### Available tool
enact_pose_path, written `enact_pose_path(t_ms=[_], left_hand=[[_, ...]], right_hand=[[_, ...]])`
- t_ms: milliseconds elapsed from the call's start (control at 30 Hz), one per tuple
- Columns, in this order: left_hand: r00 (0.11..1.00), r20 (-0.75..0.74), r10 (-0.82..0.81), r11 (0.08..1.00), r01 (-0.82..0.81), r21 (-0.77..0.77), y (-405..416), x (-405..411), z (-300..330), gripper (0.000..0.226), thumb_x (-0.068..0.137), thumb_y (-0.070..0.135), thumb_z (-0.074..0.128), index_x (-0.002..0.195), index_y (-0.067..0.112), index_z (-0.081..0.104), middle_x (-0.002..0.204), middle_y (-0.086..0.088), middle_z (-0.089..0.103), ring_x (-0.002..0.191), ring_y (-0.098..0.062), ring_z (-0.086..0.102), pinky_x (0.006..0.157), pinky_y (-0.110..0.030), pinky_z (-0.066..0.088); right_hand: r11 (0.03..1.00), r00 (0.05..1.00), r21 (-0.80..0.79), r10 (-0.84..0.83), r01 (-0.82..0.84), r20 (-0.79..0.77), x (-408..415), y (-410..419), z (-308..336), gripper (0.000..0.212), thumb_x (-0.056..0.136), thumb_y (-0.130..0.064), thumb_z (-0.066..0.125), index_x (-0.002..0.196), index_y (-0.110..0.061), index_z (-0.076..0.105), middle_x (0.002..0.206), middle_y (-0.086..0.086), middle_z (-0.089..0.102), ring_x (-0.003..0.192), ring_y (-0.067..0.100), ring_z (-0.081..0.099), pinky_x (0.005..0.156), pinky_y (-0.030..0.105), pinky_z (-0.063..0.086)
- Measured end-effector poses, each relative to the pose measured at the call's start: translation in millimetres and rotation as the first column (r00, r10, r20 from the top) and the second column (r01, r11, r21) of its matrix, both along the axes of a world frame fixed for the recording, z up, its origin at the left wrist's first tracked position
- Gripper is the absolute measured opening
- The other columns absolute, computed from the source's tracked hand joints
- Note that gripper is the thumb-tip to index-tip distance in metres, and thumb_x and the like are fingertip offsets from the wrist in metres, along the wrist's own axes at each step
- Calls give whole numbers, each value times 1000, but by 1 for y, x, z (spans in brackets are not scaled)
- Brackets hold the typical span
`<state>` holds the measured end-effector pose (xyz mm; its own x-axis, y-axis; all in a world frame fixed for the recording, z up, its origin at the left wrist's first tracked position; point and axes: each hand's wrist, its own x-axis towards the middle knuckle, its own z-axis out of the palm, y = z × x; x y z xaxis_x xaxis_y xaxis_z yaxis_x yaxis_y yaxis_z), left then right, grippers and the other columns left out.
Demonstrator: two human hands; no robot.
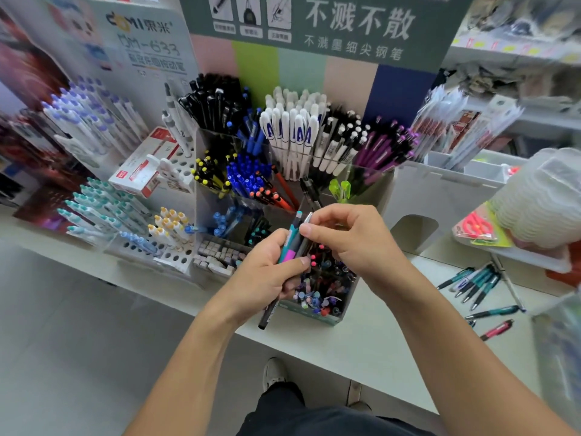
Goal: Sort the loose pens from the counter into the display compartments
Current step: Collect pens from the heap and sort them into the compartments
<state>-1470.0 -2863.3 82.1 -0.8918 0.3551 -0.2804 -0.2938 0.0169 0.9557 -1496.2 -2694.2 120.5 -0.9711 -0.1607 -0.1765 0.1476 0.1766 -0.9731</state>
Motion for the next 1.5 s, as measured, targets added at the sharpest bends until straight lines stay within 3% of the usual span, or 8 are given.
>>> enact_pose_path(t_ms=[267,433,567,700,800,900,1067,1500], left_hand=[[955,-79,286,942,-265,206,27,0,30,22,84,26,68,101,13,61,72,-6,42,50,-11,32,43,-21,27],[894,-95,439,870,-396,293,40,-12,49,15,83,12,73,84,16,59,61,-2,35,47,-10,26,42,-22,23],[942,-176,285,951,-255,173,50,-15,61,28,89,8,72,70,27,65,57,1,40,45,-11,28,42,-23,22],[960,-64,273,925,-243,294,53,-16,64,17,92,28,69,94,13,62,69,-1,49,50,-10,33,44,-23,25],[970,105,220,881,-244,406,49,-14,58,32,101,21,39,116,1,59,78,-4,54,54,-11,38,45,-21,32],[962,151,226,878,-268,396,45,-12,52,37,104,7,28,122,0,59,80,-5,55,58,-11,41,48,-22,35],[961,173,217,875,-270,401,39,-13,45,32,107,7,37,130,4,58,90,-6,64,66,-10,49,59,-23,45],[963,32,266,951,-268,158,30,-8,18,17,104,7,49,121,2,51,111,-15,74,71,-13,60,61,-22,51]], right_hand=[[872,958,-396,-254,287,135,1,45,24,18,96,3,57,83,-8,63,69,7,59,54,12,53,44,17,41],[991,996,-107,79,-82,-31,3,81,28,16,86,6,70,92,-8,74,71,4,71,61,13,61,57,19,48],[850,907,367,419,-377,-38,-3,81,44,22,78,-27,82,99,-20,80,82,-4,78,76,13,72,73,23,56],[920,932,364,247,-141,-264,-16,82,46,16,75,-31,82,89,-23,81,71,0,60,60,5,47,60,22,37],[986,936,132,-52,104,-349,-32,83,57,3,91,-8,72,91,-8,75,64,-6,63,55,4,51,56,16,41],[914,866,238,-192,329,-462,-59,77,62,12,88,-7,66,82,-12,74,68,-1,69,58,14,63,55,28,51],[807,871,469,-106,357,-480,-90,67,60,17,91,-24,70,78,-13,71,67,-4,66,59,10,57,52,18,43],[749,805,496,-85,440,-587,-95,65,61,13,87,-17,77,99,-17,74,73,-4,64,63,8,53,63,16,43]])
